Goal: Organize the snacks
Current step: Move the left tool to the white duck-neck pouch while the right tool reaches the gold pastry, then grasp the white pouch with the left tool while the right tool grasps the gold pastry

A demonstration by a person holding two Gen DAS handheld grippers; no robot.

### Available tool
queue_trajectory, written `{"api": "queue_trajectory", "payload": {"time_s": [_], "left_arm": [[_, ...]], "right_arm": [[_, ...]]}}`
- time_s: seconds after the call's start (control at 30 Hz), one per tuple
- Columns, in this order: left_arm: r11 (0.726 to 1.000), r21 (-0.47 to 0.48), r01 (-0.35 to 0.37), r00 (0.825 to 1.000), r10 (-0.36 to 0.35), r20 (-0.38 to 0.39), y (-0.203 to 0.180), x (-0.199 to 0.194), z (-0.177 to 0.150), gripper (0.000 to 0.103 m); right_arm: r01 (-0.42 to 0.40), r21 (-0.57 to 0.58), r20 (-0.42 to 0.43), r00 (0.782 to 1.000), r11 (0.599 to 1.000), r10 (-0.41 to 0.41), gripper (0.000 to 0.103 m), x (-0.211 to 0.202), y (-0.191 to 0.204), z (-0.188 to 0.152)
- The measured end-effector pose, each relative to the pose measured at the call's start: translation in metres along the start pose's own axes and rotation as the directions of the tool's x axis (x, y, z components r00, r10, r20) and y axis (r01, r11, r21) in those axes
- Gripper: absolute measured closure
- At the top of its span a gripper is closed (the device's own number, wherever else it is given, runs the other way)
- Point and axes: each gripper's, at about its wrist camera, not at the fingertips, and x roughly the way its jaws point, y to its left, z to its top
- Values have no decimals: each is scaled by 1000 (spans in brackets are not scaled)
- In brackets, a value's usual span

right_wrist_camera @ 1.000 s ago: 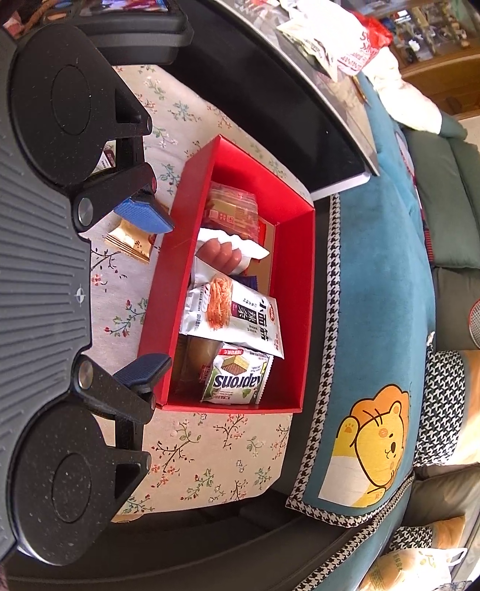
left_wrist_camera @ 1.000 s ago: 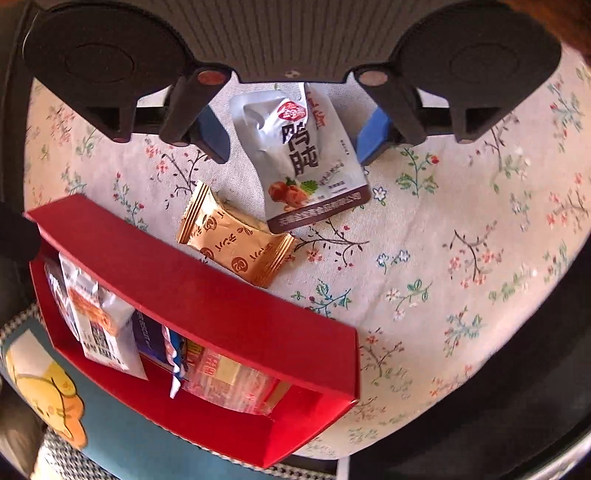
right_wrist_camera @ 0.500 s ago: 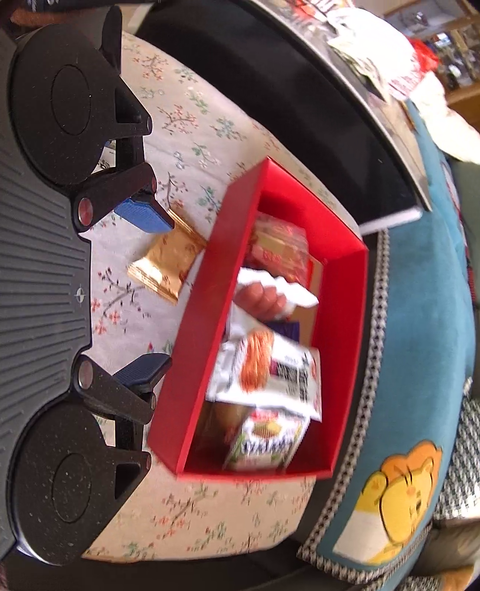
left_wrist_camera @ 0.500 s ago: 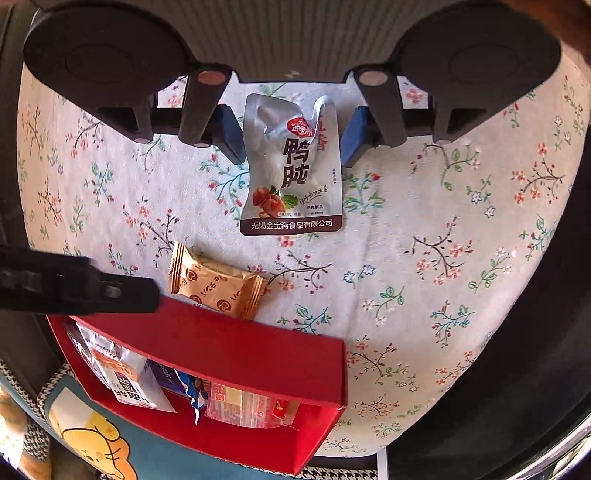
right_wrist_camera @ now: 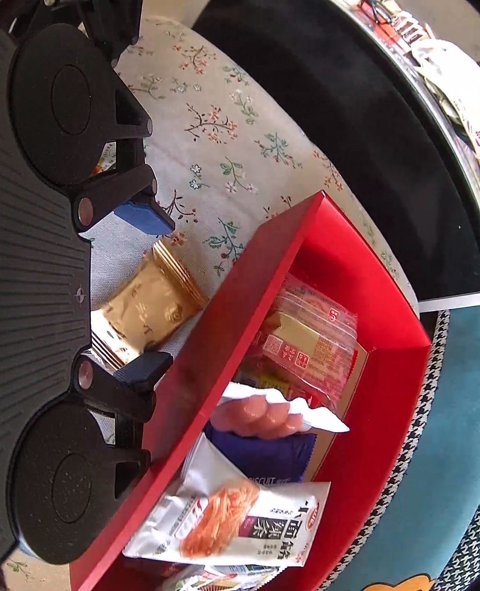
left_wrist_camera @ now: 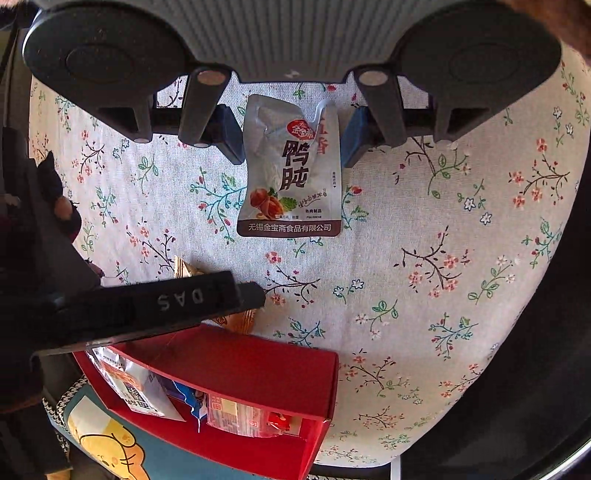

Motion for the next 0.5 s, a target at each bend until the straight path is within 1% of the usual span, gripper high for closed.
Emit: {"api": "queue_trajectory", "payload": {"time_s": [0.1, 0.2, 0.27, 0.3, 0.33, 0.4, 0.47, 0.5], "left_arm": [[1000, 9, -2, 1000, 2, 0, 0, 0, -1, 5], [1000, 15, -4, 1000, 4, -4, 1, -1, -2, 5], [1000, 18, -7, 1000, 7, -5, 2, -3, -4, 6], [1000, 22, -12, 1000, 12, -7, 3, -3, -5, 6], [1000, 27, -15, 1000, 15, -6, 4, -3, -6, 6], [999, 27, -22, 1000, 22, -4, 4, -4, -8, 6], [999, 29, -25, 1000, 26, -7, 4, -4, -8, 6], [999, 29, -25, 1000, 25, -6, 4, -4, -8, 6]], "right_arm": [[16, -38, -14, 1000, 999, -16, 25, 4, 7, -4], [-7, 0, -28, 1000, 1000, 6, 27, 3, 8, -7], [-18, 10, -49, 999, 1000, 19, 37, -2, 10, -10], [-33, 11, -66, 997, 999, 33, 41, -4, 12, -14], [-51, 19, -85, 995, 999, 52, 47, -6, 13, -20], [-35, 20, -87, 995, 999, 37, 49, -14, 15, -28], [2, 45, -63, 998, 999, 1, 45, -21, 12, -29], [5, 64, -55, 998, 998, -1, 44, -22, 10, -28]]}}
